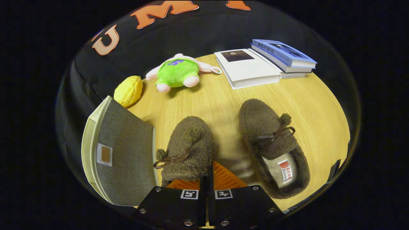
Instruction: Open the storage box then place both shoes into the box .Put the left shoe in first, then the right shoe, with the right side of both shoes facing outward in a uniform manner.
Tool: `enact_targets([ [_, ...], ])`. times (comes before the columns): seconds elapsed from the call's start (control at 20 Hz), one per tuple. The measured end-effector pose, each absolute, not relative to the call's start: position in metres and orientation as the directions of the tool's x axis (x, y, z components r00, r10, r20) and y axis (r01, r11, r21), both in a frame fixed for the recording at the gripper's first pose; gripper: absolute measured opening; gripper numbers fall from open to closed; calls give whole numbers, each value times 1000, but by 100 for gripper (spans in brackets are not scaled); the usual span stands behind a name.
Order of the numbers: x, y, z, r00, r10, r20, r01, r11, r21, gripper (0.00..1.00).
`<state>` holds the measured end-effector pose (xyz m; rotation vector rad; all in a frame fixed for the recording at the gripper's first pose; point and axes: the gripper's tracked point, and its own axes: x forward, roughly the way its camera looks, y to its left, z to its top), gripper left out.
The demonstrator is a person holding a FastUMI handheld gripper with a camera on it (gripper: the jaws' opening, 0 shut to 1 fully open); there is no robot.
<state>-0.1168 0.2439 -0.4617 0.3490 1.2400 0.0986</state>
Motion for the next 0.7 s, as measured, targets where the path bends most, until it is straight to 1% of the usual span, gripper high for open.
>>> enact_targets([
  [0.35,-96,277,-367,387,329,-861,39,927,372,4],
  [0.7,-78,342,-304,381,430,-819,-36,892,451,4],
])
